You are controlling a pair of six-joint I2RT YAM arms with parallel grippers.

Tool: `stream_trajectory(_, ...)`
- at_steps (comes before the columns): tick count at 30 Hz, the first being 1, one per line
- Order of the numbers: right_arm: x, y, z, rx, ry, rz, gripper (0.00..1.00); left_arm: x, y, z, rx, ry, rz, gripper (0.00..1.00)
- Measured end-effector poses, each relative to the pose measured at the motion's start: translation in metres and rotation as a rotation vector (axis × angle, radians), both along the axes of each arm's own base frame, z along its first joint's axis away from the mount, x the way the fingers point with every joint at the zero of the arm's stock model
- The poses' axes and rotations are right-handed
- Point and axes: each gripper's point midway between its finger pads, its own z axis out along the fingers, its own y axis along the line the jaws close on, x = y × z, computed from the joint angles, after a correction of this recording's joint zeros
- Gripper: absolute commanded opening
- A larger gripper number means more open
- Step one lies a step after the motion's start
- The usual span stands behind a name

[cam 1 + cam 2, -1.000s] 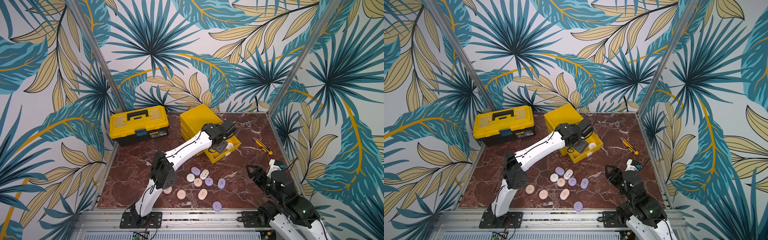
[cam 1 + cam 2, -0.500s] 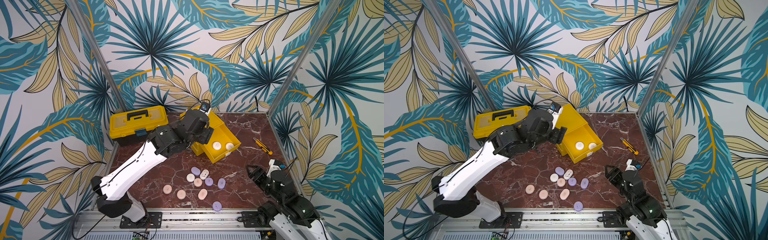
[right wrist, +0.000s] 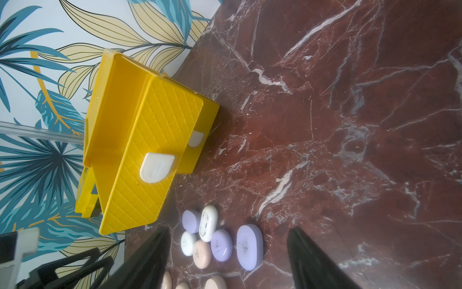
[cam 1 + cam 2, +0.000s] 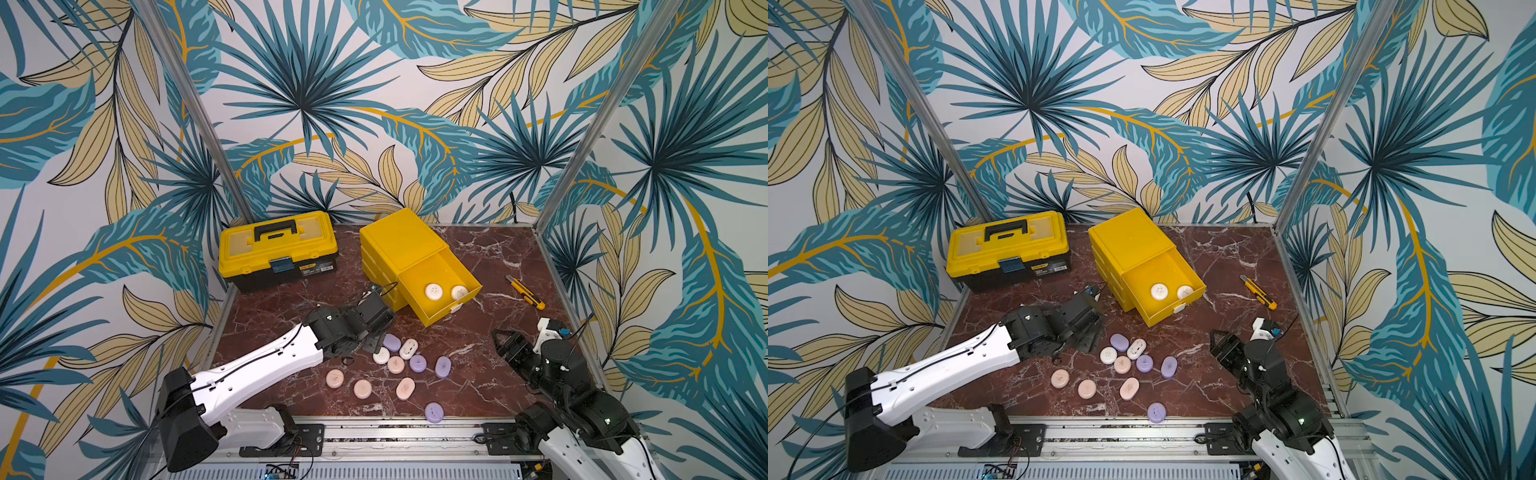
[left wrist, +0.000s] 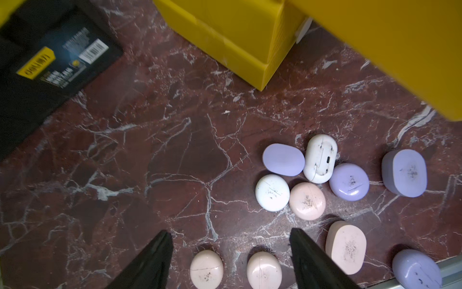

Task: Put the bluetooth earphones in the drawer according to color
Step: Pick up the Bluetooth earphone from the center of the board.

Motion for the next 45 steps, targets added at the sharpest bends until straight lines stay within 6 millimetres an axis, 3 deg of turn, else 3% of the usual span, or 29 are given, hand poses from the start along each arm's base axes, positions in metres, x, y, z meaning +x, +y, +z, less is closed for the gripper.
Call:
stream_trajectory(5,0.0,0.0,0.0,0.0,-0.001,0.0,0.79,-0.004,-0.004,-0.036,-0.039,0.08,0.036,0.79)
stream_trajectory(12,0.0,0.0,0.002,0.002,-0.003,0.0,0.79,0.006,-0.024,-0.076,-0.085,0.175,0.058,0.79)
stream_trajectory(19,0.0,0.0,0.002,0.002,-0.003,0.0,0.79,0.004,-0.035,-0.104,-0.095,0.234,0.051,0.79)
stream_trajectory(29,0.0,0.0,0.002,0.001,-0.003,0.0,0.79,0.006,-0.044,-0.123,-0.104,0.269,0.047,0.77)
stream_trajectory(45,0.001,0.0,0.0,-0.004,0.009,0.0,0.79,0.003,-0.036,-0.137,-0.077,0.304,0.061,0.73)
